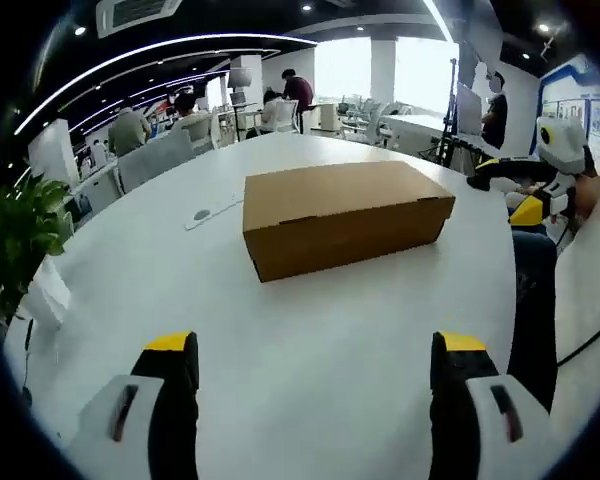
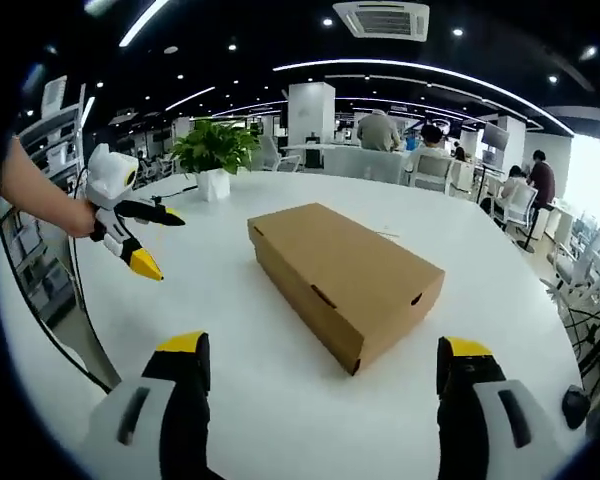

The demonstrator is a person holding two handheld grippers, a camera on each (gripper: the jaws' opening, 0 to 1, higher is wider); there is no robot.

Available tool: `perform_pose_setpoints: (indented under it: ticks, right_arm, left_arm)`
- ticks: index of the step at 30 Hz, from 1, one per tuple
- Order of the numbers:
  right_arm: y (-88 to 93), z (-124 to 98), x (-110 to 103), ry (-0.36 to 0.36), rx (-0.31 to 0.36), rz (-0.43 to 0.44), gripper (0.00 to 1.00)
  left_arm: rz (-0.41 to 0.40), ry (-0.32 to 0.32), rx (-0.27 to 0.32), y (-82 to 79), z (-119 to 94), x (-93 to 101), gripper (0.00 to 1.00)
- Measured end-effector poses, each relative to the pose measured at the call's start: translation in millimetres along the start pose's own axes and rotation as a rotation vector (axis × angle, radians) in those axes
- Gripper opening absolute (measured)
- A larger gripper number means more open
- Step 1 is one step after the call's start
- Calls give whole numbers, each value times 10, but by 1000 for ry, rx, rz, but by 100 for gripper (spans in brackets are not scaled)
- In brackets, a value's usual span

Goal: Operate the shoe box by opening the lid, removing the specified soft item, and placing it in the target area until the item is outside and the box remains undamaged.

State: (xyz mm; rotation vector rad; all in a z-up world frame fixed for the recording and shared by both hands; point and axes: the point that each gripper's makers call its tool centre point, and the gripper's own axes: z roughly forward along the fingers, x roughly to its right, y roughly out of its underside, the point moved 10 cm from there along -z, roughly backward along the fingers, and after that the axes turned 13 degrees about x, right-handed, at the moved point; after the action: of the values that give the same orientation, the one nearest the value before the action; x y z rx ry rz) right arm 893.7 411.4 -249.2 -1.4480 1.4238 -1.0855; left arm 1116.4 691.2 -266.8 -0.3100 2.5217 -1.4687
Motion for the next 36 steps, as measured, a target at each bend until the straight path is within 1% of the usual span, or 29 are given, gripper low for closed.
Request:
perform_pose_setpoints:
  ticks: [1,2,5,7,8,10,12,13,14,16,17,19,21,22,23,24,25,26,27,28,30,32,34,35,36]
  right_arm:
    - [-6,0,-5,-2,-7,2,98]
    - [-10,-4,-9,0,-26,10,99]
    - [0,-11,3,30,-50,48,100]
    - [17,1,17,40,-85,55,100]
    - [17,9,15,36,-83,53,100]
    - [1,15,12,34,-70,41,100]
    - [-14,40,27,40,-52,11,99]
    - [-25,35,17,40,-53,11,98]
    - [-51,36,8,30,-24,23,97]
    - [-78,27,2,30,17,51,97]
    - [-79,21,6,30,23,53,97]
    - [-71,22,4,38,17,57,97]
    - [-62,21,1,38,6,61,93]
    - [-77,18,2,30,25,35,87]
    - [-92,15,3,22,44,8,84]
    - [-116,4,17,34,57,-47,84]
    - [-116,2,13,26,41,-60,82]
    - [-128,0,24,28,45,-90,78]
    - [-154,-5,41,49,65,-123,73]
    - [-151,-7,38,48,58,-113,72]
    - [-148,9,53,51,42,-74,75]
    - [-150,21,88,64,49,-49,79]
    - [-129,21,96,67,-3,51,89]
    - [-127,36,129,85,9,93,91]
    - [-130,37,161,103,25,93,92]
  left_arm:
    - [8,6,9,-20,0,-14,99]
    - [0,-3,16,-63,-7,-28,99]
    - [-7,-10,21,-106,7,-114,99]
    - [-18,-31,10,-123,38,-176,99]
    - [-15,-43,1,-140,62,-205,99]
    - [-15,-50,24,-182,100,-259,99]
    - [-33,-45,36,-215,139,-288,99]
    - [-38,-35,39,-241,148,-264,99]
    - [-36,-30,36,-258,185,-299,98]
    - [-32,-25,38,-279,225,-306,95]
    - [-34,-23,37,-284,241,-301,93]
    - [-45,-20,39,-286,278,-314,93]
    - [-48,-16,43,-278,305,-320,93]
    - [-59,-18,47,-289,327,-297,93]
    - [-69,-19,51,-300,350,-275,93]
    - [-77,-15,61,-302,372,-268,93]
    - [-85,-12,61,-287,398,-278,93]
    - [-86,-6,59,-296,419,-256,94]
    - [-96,0,59,-306,446,-243,94]
    - [-116,8,66,-318,465,-233,95]
    - [-125,19,72,-352,504,-224,99]
    - [-126,28,76,-381,533,-265,99]
    - [-96,24,59,-400,540,-317,99]
    - [-74,33,53,-431,534,-324,99]
    - [-64,34,47,-431,556,-395,99]
